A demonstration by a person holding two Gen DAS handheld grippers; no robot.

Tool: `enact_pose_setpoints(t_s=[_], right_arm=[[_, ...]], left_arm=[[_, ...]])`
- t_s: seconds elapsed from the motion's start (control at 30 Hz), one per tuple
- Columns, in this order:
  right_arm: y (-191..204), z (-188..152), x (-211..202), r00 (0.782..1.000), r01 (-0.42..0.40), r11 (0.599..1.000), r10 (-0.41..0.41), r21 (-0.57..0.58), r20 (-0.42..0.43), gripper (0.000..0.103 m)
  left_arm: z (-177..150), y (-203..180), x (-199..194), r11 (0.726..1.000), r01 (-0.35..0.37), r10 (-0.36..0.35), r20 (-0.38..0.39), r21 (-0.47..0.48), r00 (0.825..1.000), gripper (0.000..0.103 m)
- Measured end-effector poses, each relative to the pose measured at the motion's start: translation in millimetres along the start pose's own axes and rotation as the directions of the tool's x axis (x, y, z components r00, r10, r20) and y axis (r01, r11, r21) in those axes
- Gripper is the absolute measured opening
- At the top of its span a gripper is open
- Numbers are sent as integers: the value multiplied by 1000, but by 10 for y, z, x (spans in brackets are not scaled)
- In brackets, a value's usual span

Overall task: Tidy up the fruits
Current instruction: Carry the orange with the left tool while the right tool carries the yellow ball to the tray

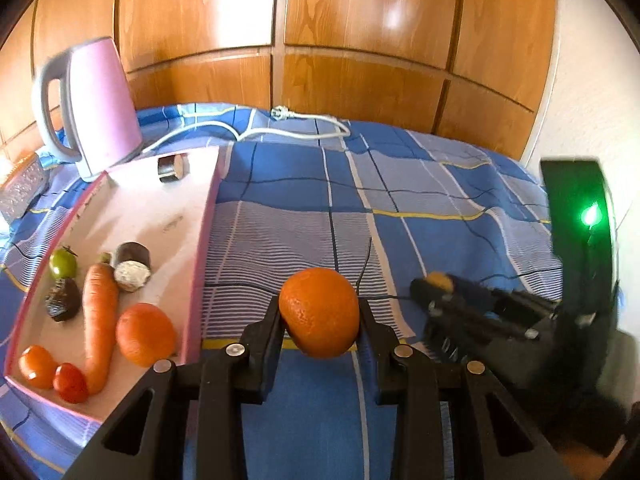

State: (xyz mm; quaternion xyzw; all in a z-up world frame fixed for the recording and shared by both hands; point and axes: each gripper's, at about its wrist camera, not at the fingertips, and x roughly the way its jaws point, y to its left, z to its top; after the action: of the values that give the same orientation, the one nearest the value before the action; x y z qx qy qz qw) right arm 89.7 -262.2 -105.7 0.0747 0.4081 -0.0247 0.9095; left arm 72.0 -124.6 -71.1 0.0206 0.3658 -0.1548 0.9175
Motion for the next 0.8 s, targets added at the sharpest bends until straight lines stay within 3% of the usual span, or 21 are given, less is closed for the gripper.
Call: enact_pose_setpoints(t_s=[0.37, 0.8], right_arm=[[151, -248, -224, 999, -47, 999, 47, -16, -8, 26], [206, -281, -339, 981, -173, 976, 183, 132, -68, 26]], left_arm=[[18, 127, -447, 1000, -17, 19, 82, -23, 996, 34], [-18, 438, -713, 994, -58, 68, 114, -92, 991, 34]])
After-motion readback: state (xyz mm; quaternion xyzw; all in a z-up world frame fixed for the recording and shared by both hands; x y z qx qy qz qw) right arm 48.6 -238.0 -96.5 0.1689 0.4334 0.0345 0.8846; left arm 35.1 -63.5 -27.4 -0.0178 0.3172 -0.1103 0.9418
